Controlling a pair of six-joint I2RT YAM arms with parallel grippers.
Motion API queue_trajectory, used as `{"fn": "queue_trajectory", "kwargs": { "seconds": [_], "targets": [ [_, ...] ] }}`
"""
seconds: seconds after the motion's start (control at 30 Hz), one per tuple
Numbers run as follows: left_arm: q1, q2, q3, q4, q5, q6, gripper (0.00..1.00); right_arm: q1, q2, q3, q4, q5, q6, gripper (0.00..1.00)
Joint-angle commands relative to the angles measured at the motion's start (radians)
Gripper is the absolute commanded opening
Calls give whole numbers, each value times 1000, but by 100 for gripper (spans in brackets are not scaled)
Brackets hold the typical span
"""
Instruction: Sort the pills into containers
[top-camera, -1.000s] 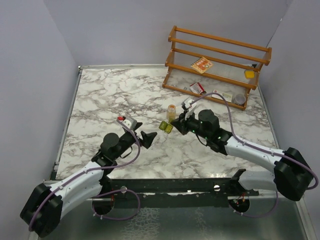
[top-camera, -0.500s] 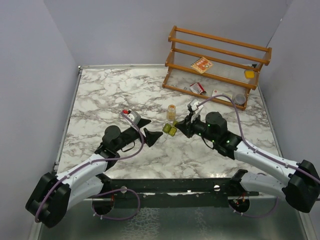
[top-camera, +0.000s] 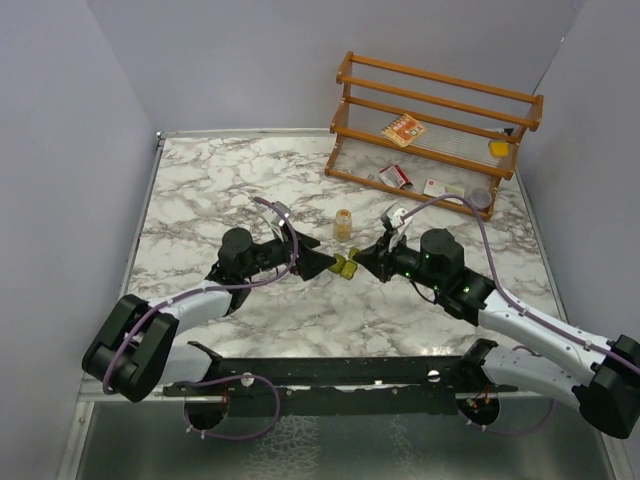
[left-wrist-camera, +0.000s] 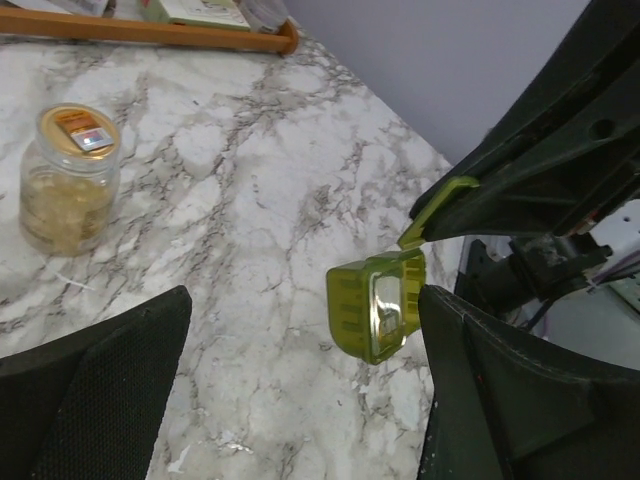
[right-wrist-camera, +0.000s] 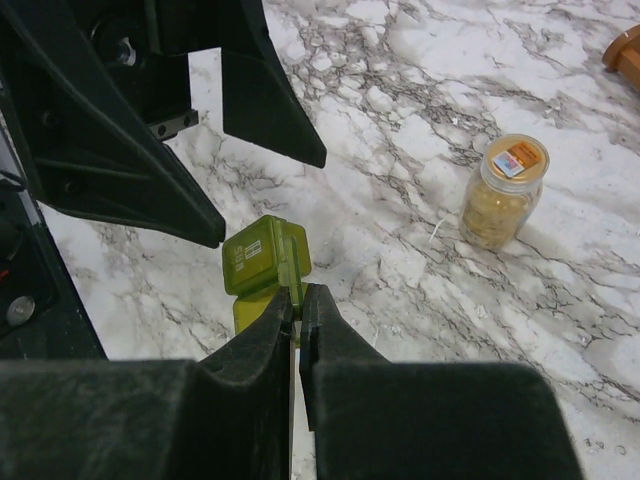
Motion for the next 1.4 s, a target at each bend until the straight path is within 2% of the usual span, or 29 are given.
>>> {"fn": "queue_trajectory", "kwargs": {
  "seconds": [0.0,0.43,0.6,0.83,1.17,1.37],
  "targets": [
    [10,32,20,189,156,-122,99,6,-7,-20,9,-26,1,1],
    [12,120,-2,267,203,-172,97,7,40,9,45,-35,-11,1],
    [12,155,-11,315,225,-185,89,6,41,15,58,-32,-11,1],
    [12,187,-18,370,239,-216,88,6,26,24,69,-29,-7,1],
    [12,268,-21,554,287,-329,63,7,26,34,84,-23,-8,1],
    [12,325,-25,681,302,-395,54,7,27,36,81,-15,-11,1]
  ]
}}
